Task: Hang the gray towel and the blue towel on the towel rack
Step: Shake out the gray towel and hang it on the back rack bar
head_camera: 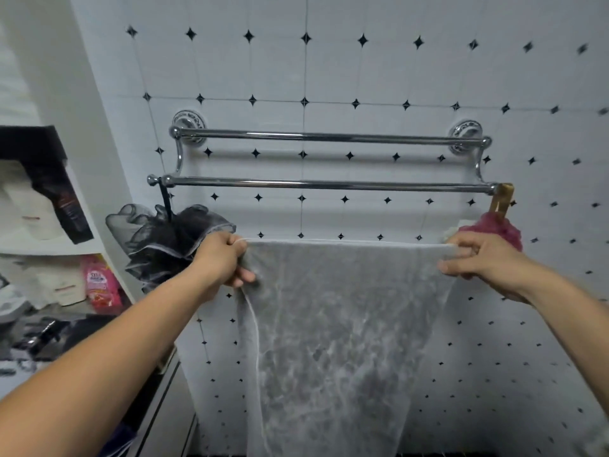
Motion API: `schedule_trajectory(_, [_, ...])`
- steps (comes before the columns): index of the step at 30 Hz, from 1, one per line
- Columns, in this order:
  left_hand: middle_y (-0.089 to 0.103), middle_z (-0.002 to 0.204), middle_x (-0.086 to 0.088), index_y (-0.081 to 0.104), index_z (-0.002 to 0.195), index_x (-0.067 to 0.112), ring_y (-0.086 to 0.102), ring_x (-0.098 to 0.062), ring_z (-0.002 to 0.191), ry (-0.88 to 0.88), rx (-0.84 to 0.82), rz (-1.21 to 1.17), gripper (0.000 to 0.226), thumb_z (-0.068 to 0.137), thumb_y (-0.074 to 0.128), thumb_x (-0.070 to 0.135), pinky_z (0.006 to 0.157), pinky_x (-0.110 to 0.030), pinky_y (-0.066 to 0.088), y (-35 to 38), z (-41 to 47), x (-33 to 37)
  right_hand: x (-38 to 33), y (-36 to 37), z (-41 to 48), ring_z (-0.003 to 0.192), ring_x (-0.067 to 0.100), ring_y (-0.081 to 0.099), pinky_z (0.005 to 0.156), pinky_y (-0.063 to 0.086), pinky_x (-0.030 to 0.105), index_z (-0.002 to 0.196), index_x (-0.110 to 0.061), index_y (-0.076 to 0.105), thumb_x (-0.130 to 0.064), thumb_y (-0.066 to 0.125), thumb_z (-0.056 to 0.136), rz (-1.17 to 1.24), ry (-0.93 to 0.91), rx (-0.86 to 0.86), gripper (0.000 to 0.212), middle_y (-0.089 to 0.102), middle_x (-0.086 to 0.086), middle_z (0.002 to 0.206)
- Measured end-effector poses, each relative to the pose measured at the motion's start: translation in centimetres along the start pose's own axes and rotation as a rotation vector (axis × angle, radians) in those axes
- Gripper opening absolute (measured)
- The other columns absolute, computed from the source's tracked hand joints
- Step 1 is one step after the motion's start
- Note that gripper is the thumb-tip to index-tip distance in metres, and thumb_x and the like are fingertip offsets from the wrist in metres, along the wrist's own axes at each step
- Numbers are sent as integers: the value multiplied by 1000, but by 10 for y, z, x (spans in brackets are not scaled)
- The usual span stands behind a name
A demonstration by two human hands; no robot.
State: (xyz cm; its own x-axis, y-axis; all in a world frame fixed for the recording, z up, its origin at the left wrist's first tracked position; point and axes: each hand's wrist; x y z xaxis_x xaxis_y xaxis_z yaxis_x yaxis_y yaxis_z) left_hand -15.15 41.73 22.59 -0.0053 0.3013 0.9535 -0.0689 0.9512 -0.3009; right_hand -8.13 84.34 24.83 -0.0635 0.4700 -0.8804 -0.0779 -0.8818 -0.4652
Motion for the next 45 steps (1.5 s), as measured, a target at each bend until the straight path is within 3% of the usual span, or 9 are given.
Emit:
schedule_trajectory(3, [57, 63, -12, 48, 81, 10, 61, -13, 38, 19, 14, -140, 22, 103, 43, 10, 37, -22, 50, 6, -7, 10, 4, -5, 3, 65, 7, 66, 65, 49, 21, 110, -18, 68, -10, 86, 60, 28, 62, -71, 53, 70, 3, 75])
schedule_trajectory(5, [53, 67, -9, 46, 76, 11, 62, -15, 47, 88, 42, -181, 27, 103, 43, 8, 52, -24, 57, 10, -11, 11, 4, -8, 4, 75, 15, 66, 75, 46, 27, 103, -12, 73, -18, 87, 52, 46, 85, -95, 53, 75, 4, 79])
schedule_trajectory(8, [53, 74, -7, 45, 79, 11, 65, -22, 67, 185, 126, -218, 25, 103, 43, 9, 76, -33, 57, 16, -10, 11, 0, -4, 10, 62, 20, 51, 57, 40, 27, 92, 5, 73, -19, 85, 51, 102, 64, 10, 49, 61, 14, 73])
schedule_trajectory(11, [59, 75, -11, 45, 84, 11, 65, -20, 67, 264, 212, -231, 20, 103, 41, 12, 72, -31, 58, 17, -13, 11, 3, 10, 13, 46, 5, 48, 42, 37, 19, 84, -7, 76, -19, 83, 52, 205, 53, 116, 35, 66, -3, 59])
schedule_trajectory(17, [67, 69, -20, 50, 93, 4, 70, -33, 65, -161, -787, 591, 11, 101, 42, 3, 54, -32, 57, -1, -59, -61, 45, 33, -9, 41, 13, 44, 38, 36, 22, 74, -6, 75, -3, 80, 75, -194, 171, -243, 6, 55, 8, 48])
schedule_trajectory(21, [62, 79, -26, 53, 101, -3, 73, -29, 62, -126, -296, -144, 9, 100, 46, 3, 56, -25, 59, -14, -44, -59, 56, 48, -9, 33, 10, 40, 34, 35, 18, 75, -8, 69, -6, 75, 72, 91, 241, -206, 7, 46, 0, 39])
schedule_trajectory(30, [57, 68, -23, 48, 89, 8, 67, -20, 43, 67, -19, 101, 17, 104, 41, 13, 39, -28, 55, -7, -25, -34, 23, 45, 15, 60, 15, 74, 46, 56, 19, 94, -18, 68, -6, 65, 90, 223, 180, -38, 13, 70, -7, 66])
schedule_trajectory(34, [62, 66, -23, 46, 85, 14, 71, -25, 49, 77, 25, 66, 21, 105, 40, 19, 36, -26, 51, -5, -23, -27, 14, 44, 17, 76, 24, 76, 61, 61, 22, 103, -5, 68, 0, 64, 89, 218, 176, -40, 16, 74, 13, 86])
schedule_trajectory(45, [60, 67, -19, 47, 86, 12, 68, -24, 46, 91, 42, 100, 19, 104, 41, 16, 34, -27, 49, -6, -22, -20, 15, 40, 15, 43, 3, 59, 41, 48, 13, 84, -9, 70, -4, 77, 78, 211, 112, 110, 10, 68, -3, 59])
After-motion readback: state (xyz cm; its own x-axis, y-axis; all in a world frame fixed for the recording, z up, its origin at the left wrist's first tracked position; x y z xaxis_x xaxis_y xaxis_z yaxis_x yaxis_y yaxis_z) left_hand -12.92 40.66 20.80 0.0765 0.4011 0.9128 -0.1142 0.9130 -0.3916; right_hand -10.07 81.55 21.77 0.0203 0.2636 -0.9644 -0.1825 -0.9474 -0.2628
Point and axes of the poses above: each hand's wrist, its own z-axis towards the middle knuckle, its own y-axis out of the palm, x = y × z
